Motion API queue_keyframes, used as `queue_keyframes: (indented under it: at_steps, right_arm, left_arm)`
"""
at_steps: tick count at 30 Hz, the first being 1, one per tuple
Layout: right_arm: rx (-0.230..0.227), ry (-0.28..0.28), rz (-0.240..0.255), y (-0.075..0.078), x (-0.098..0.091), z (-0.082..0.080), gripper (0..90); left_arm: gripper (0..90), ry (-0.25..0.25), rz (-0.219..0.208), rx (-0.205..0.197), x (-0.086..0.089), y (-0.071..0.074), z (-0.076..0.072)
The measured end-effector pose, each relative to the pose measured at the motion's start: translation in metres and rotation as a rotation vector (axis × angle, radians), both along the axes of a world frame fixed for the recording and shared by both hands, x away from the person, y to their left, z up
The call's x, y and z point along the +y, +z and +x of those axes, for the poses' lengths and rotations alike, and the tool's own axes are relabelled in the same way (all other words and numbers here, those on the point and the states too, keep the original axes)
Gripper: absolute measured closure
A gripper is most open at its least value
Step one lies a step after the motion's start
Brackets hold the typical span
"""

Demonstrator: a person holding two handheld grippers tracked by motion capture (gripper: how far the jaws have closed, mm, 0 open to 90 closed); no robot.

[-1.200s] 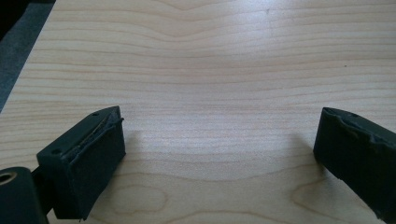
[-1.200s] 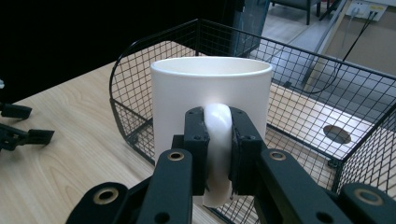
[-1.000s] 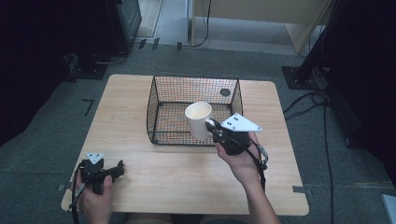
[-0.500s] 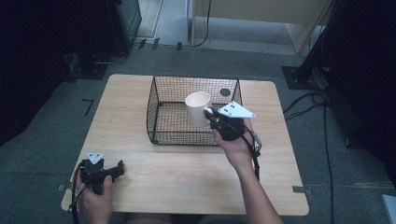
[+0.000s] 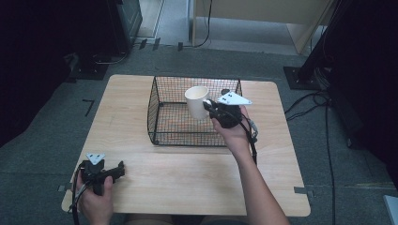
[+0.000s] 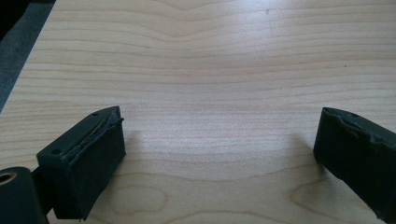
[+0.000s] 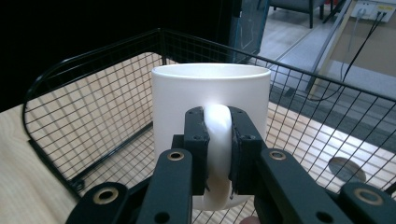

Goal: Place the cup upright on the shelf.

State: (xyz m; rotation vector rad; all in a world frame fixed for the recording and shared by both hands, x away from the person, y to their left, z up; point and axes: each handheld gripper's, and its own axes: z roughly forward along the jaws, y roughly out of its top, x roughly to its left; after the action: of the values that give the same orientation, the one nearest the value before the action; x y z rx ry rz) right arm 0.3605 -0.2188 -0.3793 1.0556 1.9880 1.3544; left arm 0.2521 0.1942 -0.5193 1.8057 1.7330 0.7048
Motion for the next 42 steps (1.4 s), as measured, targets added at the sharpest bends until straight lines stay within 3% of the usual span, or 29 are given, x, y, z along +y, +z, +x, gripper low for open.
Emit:
queue_keyframes:
  at_steps: [9,12,16,24,29,36,42]
  right_arm:
    - [-0.003,0.029,-0.010,-0.008,-0.001,0.025,80.6]
    - [-0.026,0.059,-0.040,-0.010,0.003,0.031,80.6]
    - [-0.032,0.095,-0.026,-0.015,0.006,0.038,80.6]
    - [0.012,0.178,0.005,-0.029,0.014,0.059,80.6]
    - [0.045,0.193,0.007,-0.036,0.014,0.070,80.6]
    - [0.094,0.239,-0.018,-0.046,0.018,0.077,80.6]
    - [0.136,0.281,-0.097,-0.054,0.024,0.078,80.6]
  left_arm:
    - [2.2,0.000,0.000,0.000,0.000,0.000,0.000]
    - [2.2,0.000,0.000,0.000,0.000,0.000,0.000]
    - [2.2,0.000,0.000,0.000,0.000,0.000,0.000]
    - [2.2,0.000,0.000,0.000,0.000,0.000,0.000]
    - [2.3,0.000,0.000,0.000,0.000,0.000,0.000]
    - [2.2,0.001,-0.001,0.000,0.000,0.000,0.000]
    - [2.2,0.000,0.000,0.000,0.000,0.000,0.000]
